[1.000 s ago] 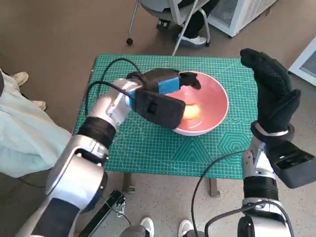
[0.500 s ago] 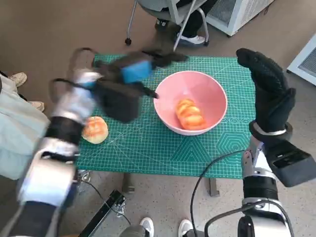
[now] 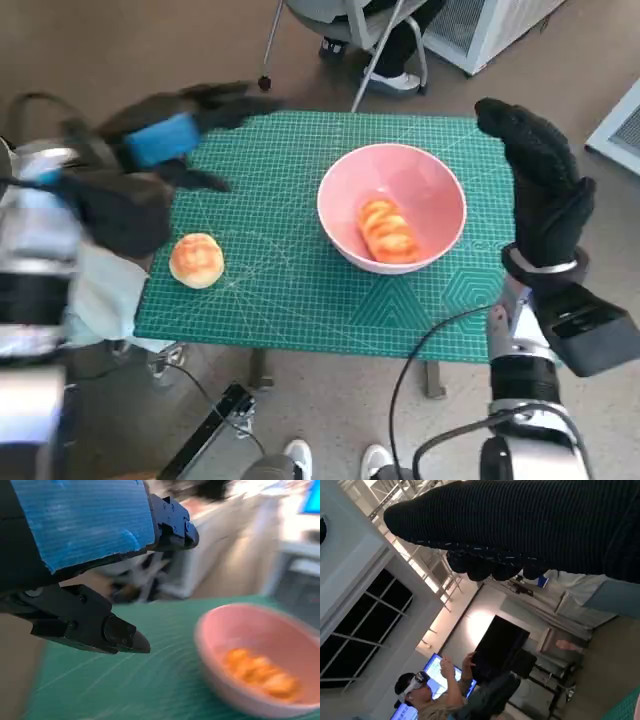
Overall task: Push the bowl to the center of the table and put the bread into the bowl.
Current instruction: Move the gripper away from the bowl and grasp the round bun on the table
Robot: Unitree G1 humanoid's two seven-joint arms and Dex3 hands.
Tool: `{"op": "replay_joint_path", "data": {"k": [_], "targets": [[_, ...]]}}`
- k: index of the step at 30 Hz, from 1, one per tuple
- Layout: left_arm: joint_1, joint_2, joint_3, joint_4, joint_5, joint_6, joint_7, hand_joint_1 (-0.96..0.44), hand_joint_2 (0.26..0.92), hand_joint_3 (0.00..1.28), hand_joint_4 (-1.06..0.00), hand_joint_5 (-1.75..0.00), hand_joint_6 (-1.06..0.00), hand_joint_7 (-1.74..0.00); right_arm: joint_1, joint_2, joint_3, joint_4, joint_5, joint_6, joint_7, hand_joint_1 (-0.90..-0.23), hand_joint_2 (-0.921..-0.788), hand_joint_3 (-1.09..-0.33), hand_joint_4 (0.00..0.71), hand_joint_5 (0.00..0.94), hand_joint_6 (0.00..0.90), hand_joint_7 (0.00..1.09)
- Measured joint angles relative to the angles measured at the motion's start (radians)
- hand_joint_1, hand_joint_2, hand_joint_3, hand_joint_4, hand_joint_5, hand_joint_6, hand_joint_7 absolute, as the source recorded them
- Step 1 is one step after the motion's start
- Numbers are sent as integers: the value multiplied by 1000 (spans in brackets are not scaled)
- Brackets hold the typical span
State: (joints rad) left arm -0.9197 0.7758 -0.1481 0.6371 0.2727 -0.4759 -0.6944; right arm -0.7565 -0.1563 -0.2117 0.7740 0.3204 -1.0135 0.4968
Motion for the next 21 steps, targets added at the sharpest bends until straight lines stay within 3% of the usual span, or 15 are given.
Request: {"op": "replay_joint_path", "data": {"k": [8,21], "targets": [[67,26,-12,7,37,33,0,-22,812,0,-198,0,-335,-58,-27,6,0,20,34,10,55,-602,-921,-758,334,3,13,777],[76,13,-65,90,81,57,1,-53,795,0,-192,0,-335,-31,-43,12,-5,25,72,29,120,-603,-921,-751,335,2,17,771]]}}
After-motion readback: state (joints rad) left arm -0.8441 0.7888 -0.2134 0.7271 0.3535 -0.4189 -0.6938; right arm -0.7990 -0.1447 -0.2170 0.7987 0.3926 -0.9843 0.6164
